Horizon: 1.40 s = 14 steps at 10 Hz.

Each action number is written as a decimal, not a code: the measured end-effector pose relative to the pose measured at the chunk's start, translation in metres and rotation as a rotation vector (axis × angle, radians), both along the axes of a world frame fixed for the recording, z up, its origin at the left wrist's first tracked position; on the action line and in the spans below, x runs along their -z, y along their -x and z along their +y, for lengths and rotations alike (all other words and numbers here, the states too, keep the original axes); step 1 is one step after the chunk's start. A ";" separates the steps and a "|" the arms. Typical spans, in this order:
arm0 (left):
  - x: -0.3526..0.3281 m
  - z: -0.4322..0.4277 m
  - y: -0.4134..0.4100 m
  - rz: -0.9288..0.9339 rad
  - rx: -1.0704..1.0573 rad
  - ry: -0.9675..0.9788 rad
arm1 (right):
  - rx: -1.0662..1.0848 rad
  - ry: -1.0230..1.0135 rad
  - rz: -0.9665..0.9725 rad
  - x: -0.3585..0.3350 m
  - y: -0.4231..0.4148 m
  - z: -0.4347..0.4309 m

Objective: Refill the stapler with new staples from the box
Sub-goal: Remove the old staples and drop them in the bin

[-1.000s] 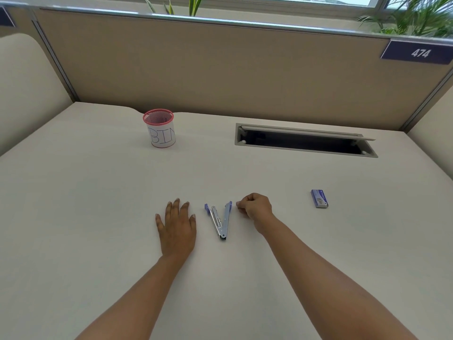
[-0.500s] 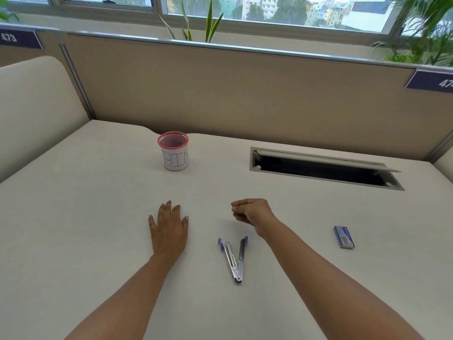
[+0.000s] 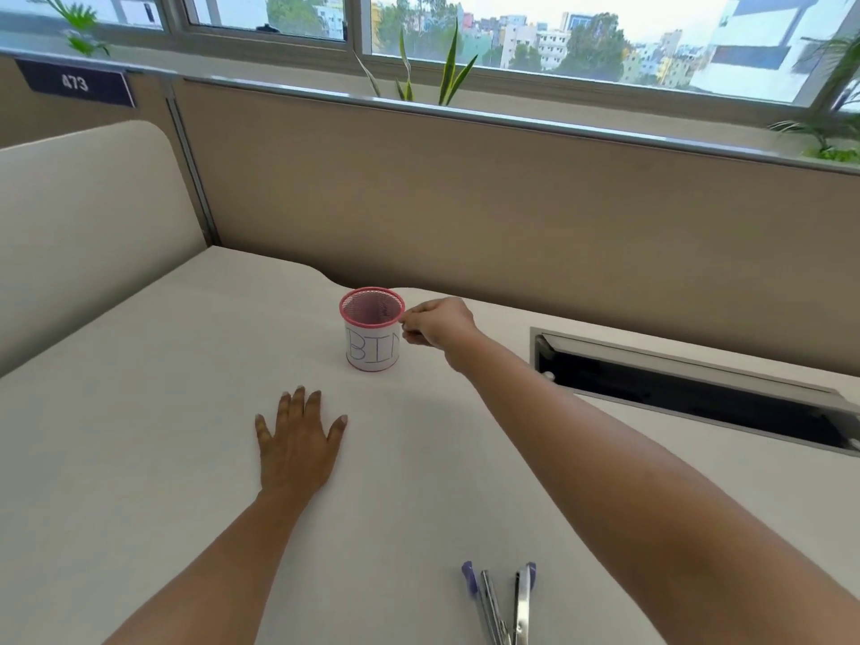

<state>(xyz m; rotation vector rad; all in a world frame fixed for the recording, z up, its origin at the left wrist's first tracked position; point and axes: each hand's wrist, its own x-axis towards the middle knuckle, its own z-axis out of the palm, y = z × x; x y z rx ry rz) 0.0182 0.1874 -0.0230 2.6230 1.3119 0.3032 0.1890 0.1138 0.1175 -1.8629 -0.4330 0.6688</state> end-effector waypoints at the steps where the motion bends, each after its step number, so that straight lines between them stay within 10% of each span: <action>1: 0.003 0.001 -0.002 -0.015 0.011 -0.022 | -0.020 -0.001 -0.100 -0.003 -0.005 0.029; 5: 0.003 0.001 0.001 0.020 0.003 0.003 | -0.189 0.201 -0.402 0.012 -0.009 0.075; 14: 0.009 0.003 0.000 -0.066 -0.006 -0.051 | -0.079 -0.040 -0.658 0.019 -0.002 0.048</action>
